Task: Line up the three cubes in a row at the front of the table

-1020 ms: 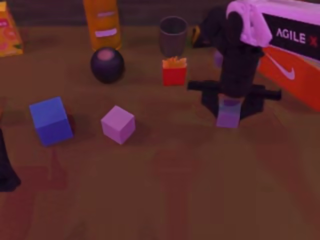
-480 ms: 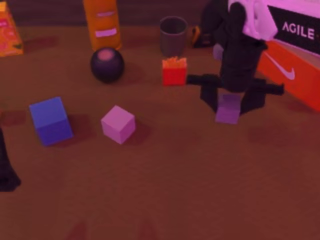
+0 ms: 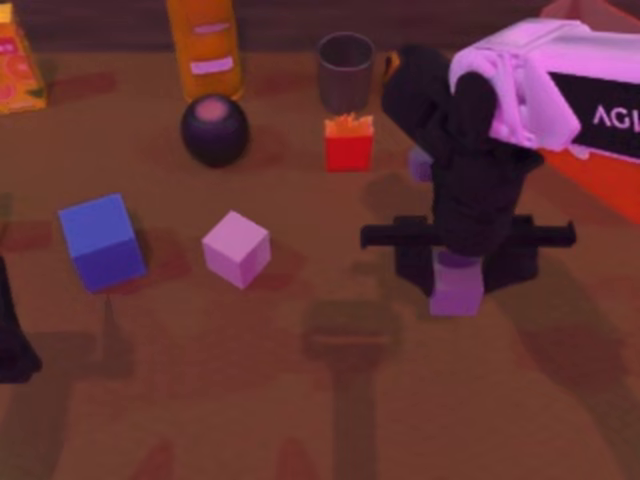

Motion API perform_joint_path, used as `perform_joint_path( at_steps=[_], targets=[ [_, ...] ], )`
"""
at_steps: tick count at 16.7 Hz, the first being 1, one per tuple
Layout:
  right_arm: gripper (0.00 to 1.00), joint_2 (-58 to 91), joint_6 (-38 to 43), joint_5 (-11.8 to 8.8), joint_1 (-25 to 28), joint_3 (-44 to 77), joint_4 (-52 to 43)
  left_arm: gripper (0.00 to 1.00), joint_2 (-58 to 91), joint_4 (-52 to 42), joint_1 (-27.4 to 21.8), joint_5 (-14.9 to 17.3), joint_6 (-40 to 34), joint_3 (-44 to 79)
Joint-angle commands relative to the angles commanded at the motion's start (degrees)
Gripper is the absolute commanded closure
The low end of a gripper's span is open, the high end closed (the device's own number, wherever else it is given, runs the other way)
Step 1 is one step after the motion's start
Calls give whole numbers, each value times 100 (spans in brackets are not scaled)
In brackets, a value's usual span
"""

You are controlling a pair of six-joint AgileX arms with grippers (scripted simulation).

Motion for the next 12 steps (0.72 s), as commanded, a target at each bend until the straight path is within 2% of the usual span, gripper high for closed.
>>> perform_joint_path(
  at_steps=[7,12],
  targets=[
    [100,-64,0,0,47,-183,125,0,0,0,0,0,0,0],
    [100,315,11,4,63,-757,1149,0,0,0,0,0,0,0]
  ],
)
